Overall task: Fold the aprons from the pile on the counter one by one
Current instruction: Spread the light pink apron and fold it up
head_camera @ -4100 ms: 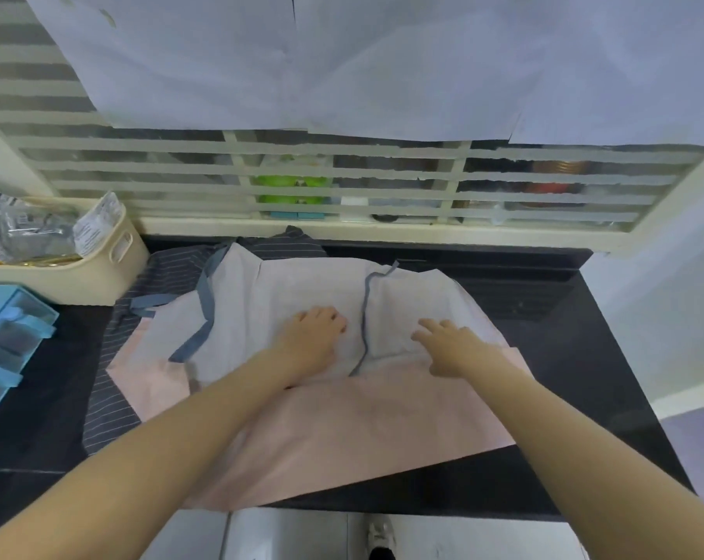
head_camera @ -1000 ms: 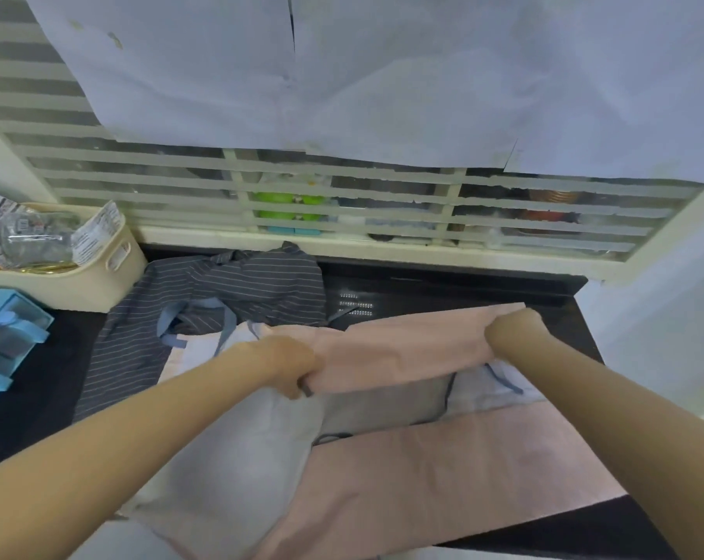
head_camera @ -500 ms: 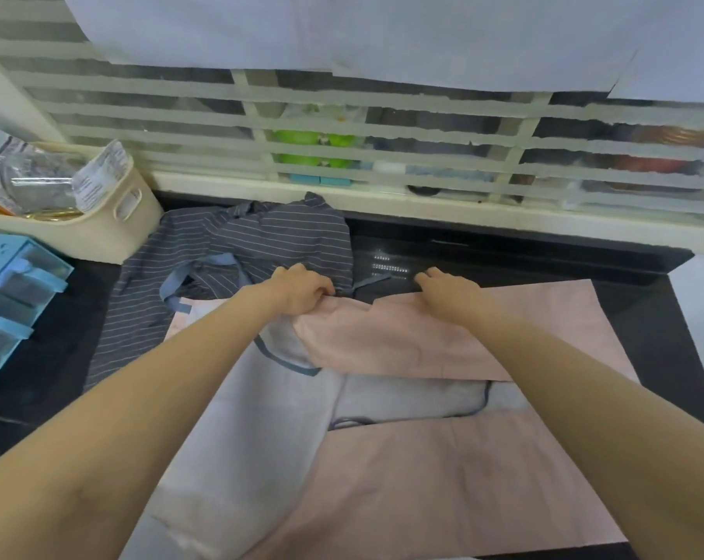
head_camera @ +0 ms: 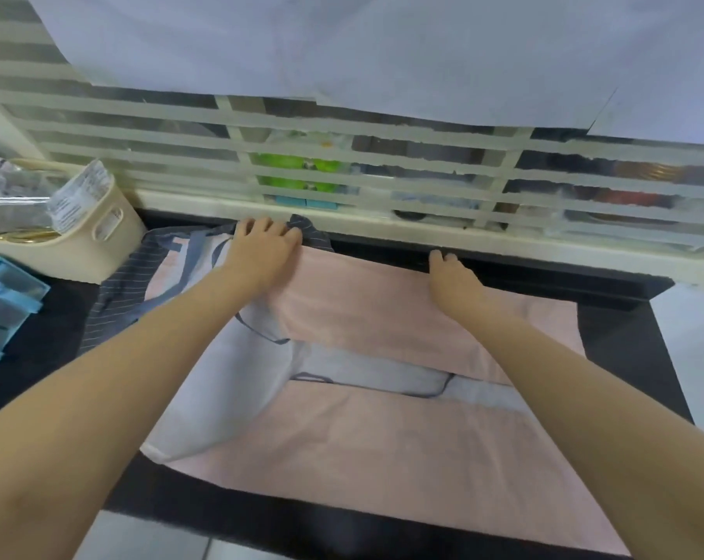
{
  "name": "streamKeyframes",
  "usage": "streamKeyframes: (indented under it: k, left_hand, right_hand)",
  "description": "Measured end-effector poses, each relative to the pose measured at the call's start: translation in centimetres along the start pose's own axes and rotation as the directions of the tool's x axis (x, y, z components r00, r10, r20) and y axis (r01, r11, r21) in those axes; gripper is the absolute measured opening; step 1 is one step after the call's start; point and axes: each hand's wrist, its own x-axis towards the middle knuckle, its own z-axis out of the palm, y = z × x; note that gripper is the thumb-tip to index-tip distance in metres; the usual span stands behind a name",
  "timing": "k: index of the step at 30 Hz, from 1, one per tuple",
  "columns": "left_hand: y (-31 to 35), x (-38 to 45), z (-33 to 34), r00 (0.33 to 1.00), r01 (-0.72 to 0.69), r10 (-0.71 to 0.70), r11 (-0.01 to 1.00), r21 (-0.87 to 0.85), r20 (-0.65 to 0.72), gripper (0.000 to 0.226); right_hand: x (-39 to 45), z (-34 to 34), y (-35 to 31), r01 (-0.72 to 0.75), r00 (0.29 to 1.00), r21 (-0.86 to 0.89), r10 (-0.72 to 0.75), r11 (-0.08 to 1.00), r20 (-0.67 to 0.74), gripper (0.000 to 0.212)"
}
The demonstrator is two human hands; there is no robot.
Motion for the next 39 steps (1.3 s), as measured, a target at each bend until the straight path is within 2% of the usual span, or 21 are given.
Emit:
streamKeyframes:
  k: [3, 5, 7, 11, 13, 14, 17, 19, 21, 23, 24, 26, 28, 30, 31, 32, 33, 35, 37, 39]
  left_hand:
    - [0.7, -1.3, 2.1, 0.983, -0.123, 0.111, 0.99, 0.074, 0.149, 0.05]
    - [2.3, -2.8, 3.8, 0.933, -0.229, 0.201, 0.971, 0.063, 0.298, 0.061]
    - [3.5, -3.6, 5.4, 0.885, -0.275, 0.241, 0.961, 0.029, 0.398, 0.064]
    - [3.4, -4.6, 7.0, 0.849, -0.267, 0.245, 0.963, -0.02, 0.468, 0.062]
    - [3.1, -4.9, 7.1, 0.826, -0.287, 0.292, 0.954, -0.085, 0.482, 0.063]
    - [2.8, -5.2, 6.9, 0.825, -0.303, 0.324, 0.945, -0.12, 0.463, 0.063]
    - [0.3, -6.3, 6.1, 0.894, -0.317, 0.361, 0.928, -0.197, 0.264, 0.067]
    - [-1.7, -7.0, 6.1, 0.905, -0.309, 0.352, 0.93, -0.199, 0.24, 0.068]
    - [-2.6, -7.8, 6.5, 0.882, -0.295, 0.339, 0.939, -0.176, 0.328, 0.065]
    - [-2.9, -8.3, 7.0, 0.886, -0.277, 0.303, 0.953, -0.124, 0.351, 0.054]
    - [-3.0, -8.4, 6.7, 0.902, -0.257, 0.28, 0.96, -0.11, 0.33, 0.043]
    - [-3.6, -8.1, 5.2, 0.93, -0.207, 0.228, 0.973, -0.101, 0.287, 0.019]
    - [-5.0, -7.8, 3.6, 0.96, -0.204, 0.2, 0.979, 0.0, 0.198, 0.019]
    - [-6.8, -7.1, 2.3, 0.993, -0.12, 0.12, 0.993, 0.021, -0.014, 0.021]
    - [-7.4, -6.8, 1.6, 0.985, -0.041, 0.027, 0.996, -0.083, -0.168, 0.02]
    - [-7.9, -6.7, 0.7, 0.948, 0.025, -0.101, 0.969, -0.246, -0.301, 0.017]
    - [-8.1, -6.5, -0.1, 0.891, 0.056, -0.234, 0.906, -0.419, -0.388, 0.015]
    - [-7.3, -5.9, -2.0, 0.796, 0.05, -0.437, 0.737, -0.674, -0.419, 0.017]
    - [-5.4, -5.0, -3.4, 0.78, 0.005, -0.551, 0.477, -0.879, -0.295, 0.029]
    - [-3.2, -4.1, -5.3, 0.838, 0.037, -0.546, 0.088, -0.995, -0.017, 0.043]
  right_hand:
    - [-1.3, 3.1, -1.2, 0.028, 0.998, -0.057, -0.031, 0.998, -0.056, 0.058]
    - [-3.5, 6.0, -2.6, 0.069, 0.997, -0.046, -0.067, 0.997, 0.042, 0.056]
    - [-5.1, 8.5, -3.1, 0.103, 0.984, -0.06, -0.093, 0.993, 0.151, 0.058]
    - [-4.8, 9.5, -0.7, 0.138, 0.97, -0.113, -0.111, 0.984, 0.218, 0.061]
    - [-4.5, 8.9, 0.6, 0.162, 0.959, -0.141, -0.122, 0.977, 0.256, 0.062]
    - [-4.4, 8.7, 0.9, 0.167, 0.953, -0.15, -0.121, 0.974, 0.279, 0.062]
    - [-4.2, 7.7, 0.0, 0.152, 0.941, -0.155, -0.095, 0.976, 0.325, 0.067]
    - [-4.3, 6.8, -2.3, 0.157, 0.964, -0.112, -0.127, 0.981, 0.235, 0.066]
    - [-4.5, 6.2, -6.0, 0.324, 0.943, -0.017, -0.322, 0.946, 0.083, 0.059]
    - [-4.8, 6.1, -10.6, 0.537, 0.838, 0.135, -0.545, 0.833, 0.034, 0.05]
    - [-5.0, 6.2, -12.6, 0.584, 0.795, 0.204, -0.604, 0.786, 0.055, 0.049]
    - [-5.1, 6.5, -15.8, 0.568, 0.791, 0.252, -0.605, 0.784, 0.098, 0.052]
    - [-4.9, 6.6, -17.8, 0.512, 0.844, 0.253, -0.535, 0.821, 0.026, 0.044]
    - [-5.0, 5.8, -19.0, 0.39, 0.899, 0.474, -0.437, 0.789, -0.012, 0.025]
    - [-5.0, 5.0, -19.3, 0.29, 0.917, 0.625, -0.398, 0.725, 0.036, 0.016]
    - [-5.2, 4.2, -19.6, 0.188, 0.922, 0.74, -0.376, 0.646, 0.094, 0.012]
    - [-5.1, 3.4, -19.6, 0.113, 0.92, 0.797, -0.365, 0.593, 0.141, 0.018]
    - [-5.1, 1.6, -19.2, 0.016, 0.9, 0.816, -0.364, 0.578, 0.24, 0.031]
    - [-5.2, 0.0, -18.4, -0.041, 0.888, 0.86, -0.377, 0.508, 0.265, 0.026]
    - [-5.3, -1.4, -17.3, -0.069, 0.893, 0.94, -0.4, 0.334, 0.208, 0.016]
